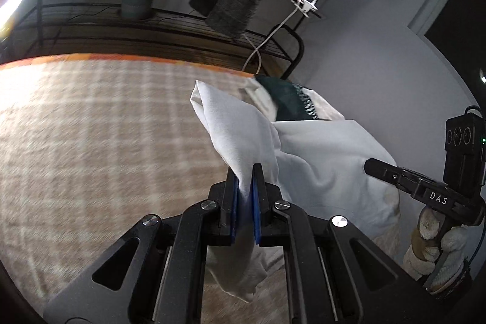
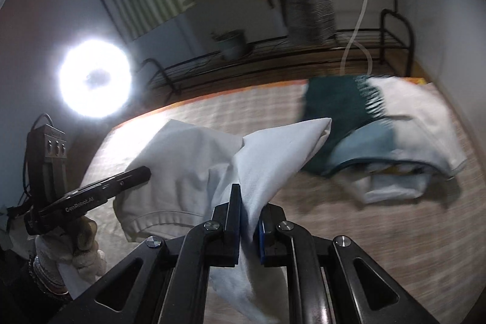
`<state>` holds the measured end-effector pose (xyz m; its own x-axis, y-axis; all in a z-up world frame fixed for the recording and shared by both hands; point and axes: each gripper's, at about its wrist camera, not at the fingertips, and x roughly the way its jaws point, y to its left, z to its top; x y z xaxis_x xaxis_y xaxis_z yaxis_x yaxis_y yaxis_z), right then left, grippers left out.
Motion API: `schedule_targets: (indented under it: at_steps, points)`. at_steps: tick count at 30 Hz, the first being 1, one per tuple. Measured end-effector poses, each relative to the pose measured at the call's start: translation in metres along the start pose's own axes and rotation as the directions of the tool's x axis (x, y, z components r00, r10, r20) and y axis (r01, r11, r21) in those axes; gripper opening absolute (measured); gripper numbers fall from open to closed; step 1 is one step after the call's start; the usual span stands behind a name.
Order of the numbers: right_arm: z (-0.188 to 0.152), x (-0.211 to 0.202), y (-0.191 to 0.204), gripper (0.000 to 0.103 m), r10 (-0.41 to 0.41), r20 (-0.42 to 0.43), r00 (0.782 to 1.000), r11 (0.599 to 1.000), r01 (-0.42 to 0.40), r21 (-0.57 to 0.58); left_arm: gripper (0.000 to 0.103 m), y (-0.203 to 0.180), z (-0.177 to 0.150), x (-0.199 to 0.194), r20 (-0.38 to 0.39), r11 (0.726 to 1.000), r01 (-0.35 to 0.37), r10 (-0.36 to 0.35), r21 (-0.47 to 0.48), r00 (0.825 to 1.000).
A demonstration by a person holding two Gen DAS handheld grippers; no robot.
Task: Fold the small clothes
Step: 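Carry the folded bundle with both tools toward the stack of clothes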
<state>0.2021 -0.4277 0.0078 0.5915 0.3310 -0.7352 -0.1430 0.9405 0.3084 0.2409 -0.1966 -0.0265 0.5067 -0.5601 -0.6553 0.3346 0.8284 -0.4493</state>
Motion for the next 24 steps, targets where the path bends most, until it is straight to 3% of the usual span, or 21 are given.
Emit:
schedule_targets:
  at_steps: [14,24]
  points:
    - [0.067,-0.018,-0.107,0.006,-0.222,0.088,0.971,0.975,0.224,-0.008,0.006,-0.101,0.060,0.112,0.034,0.989,-0.003,-0.002,0.147,0.999]
    - [0.112,0.004,-0.179,0.006,-0.318,0.128,0.939,0.947,0.321,-0.006,0.006,-0.131,0.081,0.183,0.063,0.977,-0.062,0.050,0.205,0.997]
